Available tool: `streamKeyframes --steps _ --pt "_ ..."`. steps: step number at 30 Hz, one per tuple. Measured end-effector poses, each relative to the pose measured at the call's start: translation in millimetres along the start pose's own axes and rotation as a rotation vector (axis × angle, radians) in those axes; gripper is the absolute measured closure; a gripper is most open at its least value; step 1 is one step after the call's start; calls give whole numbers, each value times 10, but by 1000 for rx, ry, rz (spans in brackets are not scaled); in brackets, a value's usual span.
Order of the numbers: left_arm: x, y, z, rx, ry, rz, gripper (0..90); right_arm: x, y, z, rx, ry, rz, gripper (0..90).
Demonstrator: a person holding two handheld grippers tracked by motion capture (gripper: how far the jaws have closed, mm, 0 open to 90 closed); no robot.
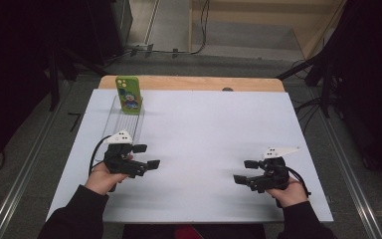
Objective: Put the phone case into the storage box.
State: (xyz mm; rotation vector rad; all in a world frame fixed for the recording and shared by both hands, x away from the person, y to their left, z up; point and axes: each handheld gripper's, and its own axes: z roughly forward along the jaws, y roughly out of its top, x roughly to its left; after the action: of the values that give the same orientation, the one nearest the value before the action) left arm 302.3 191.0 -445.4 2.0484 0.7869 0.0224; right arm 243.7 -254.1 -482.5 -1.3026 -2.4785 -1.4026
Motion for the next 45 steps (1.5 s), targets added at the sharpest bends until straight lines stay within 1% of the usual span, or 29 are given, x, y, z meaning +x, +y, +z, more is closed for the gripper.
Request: streamKeyframes --steps 2,5,7,10,14,17,19,20,23,25,27,29,35,45 --pt "-21 -39 -7 -9 -1 2 158 0 1 0 1 0 0 170" --pt "-47 -92 -9 -4 -4 13 158 1 1 3 3 0 0 170" --pt "-64 -126 -8 -9 -6 12 158 4 1 5 4 0 0 170" --pt "-82 -161 -26 -3 -5 6 158 5 -2 7 5 -2 1 170" --pt "-95 -220 -52 -19 -6 -3 158 3 -3 9 6 -4 0 170" --pt "-114 -277 -52 -7 -4 6 158 2 -4 12 8 -5 -1 170" --pt "-130 -299 -52 -17 -2 18 158 0 -5 14 8 -7 -6 170" --pt "-135 -309 -50 -16 -7 13 158 0 -5 15 8 -8 -6 170" --pt "-137 -347 -40 -6 -5 8 158 -1 -5 17 10 -10 -7 170" --pt "-145 -363 -43 -11 -4 15 158 3 -6 18 9 -9 -7 170" --pt "-146 -372 -49 -14 -12 16 158 2 -6 19 9 -7 -8 170" --pt "-149 -386 -48 -10 -6 17 158 -1 -7 20 12 -10 -7 170" --pt "-149 -435 -55 0 -6 13 158 2 -8 23 16 -9 -8 170" --pt "-143 -442 -63 -7 -8 16 158 3 -7 25 16 -9 -9 170"
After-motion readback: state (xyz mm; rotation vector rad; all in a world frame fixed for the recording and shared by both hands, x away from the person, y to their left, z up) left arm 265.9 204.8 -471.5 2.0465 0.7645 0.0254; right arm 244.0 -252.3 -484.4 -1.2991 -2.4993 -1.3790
